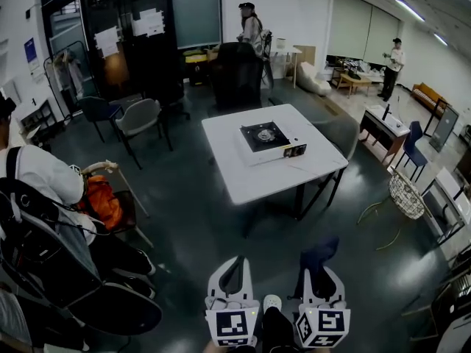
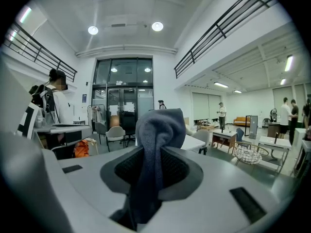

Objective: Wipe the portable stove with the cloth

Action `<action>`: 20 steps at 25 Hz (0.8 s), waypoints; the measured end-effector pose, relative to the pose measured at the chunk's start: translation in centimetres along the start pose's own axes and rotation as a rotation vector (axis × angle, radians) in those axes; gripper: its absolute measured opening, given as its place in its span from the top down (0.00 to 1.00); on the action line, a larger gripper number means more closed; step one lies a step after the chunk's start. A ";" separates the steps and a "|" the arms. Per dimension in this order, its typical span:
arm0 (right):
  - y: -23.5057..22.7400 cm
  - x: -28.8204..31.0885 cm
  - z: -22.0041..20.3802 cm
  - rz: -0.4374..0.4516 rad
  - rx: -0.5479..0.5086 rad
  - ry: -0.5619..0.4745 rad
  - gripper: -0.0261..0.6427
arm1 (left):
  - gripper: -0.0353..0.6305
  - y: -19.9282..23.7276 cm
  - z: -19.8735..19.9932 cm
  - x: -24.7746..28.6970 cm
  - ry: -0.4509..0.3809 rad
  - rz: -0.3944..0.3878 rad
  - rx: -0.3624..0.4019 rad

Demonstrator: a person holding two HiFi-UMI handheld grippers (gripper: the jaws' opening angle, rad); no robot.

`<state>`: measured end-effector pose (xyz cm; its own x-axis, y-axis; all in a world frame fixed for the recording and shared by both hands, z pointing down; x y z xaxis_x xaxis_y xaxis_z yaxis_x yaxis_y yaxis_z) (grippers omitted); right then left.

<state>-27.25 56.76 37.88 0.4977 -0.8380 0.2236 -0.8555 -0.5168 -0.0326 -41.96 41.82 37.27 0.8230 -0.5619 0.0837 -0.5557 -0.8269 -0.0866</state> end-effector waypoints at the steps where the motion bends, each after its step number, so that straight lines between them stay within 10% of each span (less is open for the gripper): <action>1: -0.3 0.8 0.1 0.005 0.000 0.002 0.80 | 0.91 0.0 0.0 0.7 0.000 0.004 0.001; 20: -9.0 21.0 5.8 0.141 -0.017 -0.006 0.80 | 0.91 0.2 2.5 20.6 -0.001 0.122 0.009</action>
<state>-8.31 42.82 37.22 0.3730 -0.9034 0.2117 -0.9195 -0.3905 -0.0463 -24.83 30.18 36.45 0.7491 -0.6586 0.0713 -0.6510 -0.7518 -0.1048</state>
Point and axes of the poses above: the fingertips, and each gripper's own axes: x forward along the fingers, y to its left, z out of its top, the point moved 9 cm from there along -x, backward along the fingers
